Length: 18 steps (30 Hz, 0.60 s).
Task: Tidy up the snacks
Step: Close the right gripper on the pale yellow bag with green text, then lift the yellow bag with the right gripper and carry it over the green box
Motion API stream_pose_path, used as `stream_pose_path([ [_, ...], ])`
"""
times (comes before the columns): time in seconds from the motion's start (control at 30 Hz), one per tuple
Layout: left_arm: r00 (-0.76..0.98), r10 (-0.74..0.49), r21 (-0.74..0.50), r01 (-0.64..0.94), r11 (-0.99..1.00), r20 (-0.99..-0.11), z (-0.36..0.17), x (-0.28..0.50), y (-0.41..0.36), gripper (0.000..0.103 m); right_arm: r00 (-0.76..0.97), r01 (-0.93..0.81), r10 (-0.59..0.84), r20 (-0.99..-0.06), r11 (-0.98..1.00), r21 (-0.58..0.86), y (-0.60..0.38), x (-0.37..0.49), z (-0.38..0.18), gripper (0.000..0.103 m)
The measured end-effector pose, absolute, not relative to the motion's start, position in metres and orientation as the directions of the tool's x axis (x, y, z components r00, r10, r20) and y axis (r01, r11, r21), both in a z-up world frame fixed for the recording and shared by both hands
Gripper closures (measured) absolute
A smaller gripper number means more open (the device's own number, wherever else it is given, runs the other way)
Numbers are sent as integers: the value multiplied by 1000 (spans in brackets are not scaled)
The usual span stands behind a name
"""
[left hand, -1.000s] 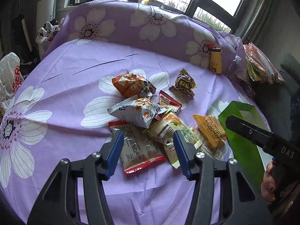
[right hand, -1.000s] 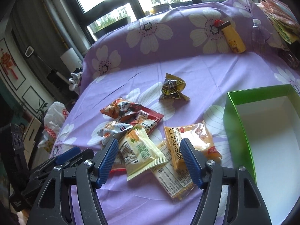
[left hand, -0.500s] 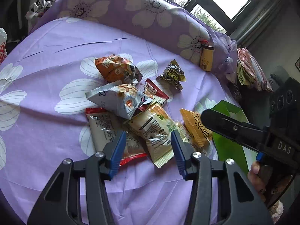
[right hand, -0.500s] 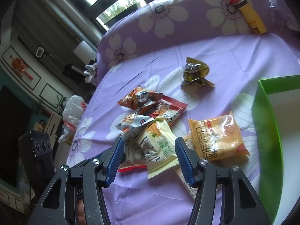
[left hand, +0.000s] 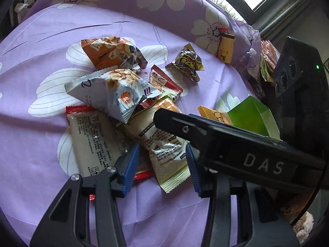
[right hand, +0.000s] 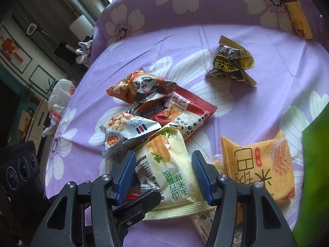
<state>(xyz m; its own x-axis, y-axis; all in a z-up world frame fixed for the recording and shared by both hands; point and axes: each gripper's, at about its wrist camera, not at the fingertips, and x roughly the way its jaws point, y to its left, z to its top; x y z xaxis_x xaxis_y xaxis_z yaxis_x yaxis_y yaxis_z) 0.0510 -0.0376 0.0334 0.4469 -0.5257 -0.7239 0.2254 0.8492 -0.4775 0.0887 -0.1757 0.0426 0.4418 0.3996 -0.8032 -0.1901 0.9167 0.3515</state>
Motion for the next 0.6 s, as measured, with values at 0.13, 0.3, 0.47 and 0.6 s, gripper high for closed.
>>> stream_pose_path([
  [0.13, 425, -543, -489, 239, 839, -724, 25, 54, -42, 63, 438, -213, 403, -804, 915, 342, -173, 85, 42, 47],
  [0.3, 453, -542, -490, 238, 839, -708, 25, 53, -37, 74, 435, -207, 418, -797, 908, 363, -174, 80, 36, 65],
  [0.47, 478, -545, -468, 280, 838, -689, 33, 46, -40, 77, 433, -187, 476, -765, 878, 440, -182, 72, 36, 67],
  [0.6, 480, -558, -461, 315, 830, -677, 42, 40, -47, 77, 464, -173, 461, -757, 885, 433, -186, 60, 46, 66],
])
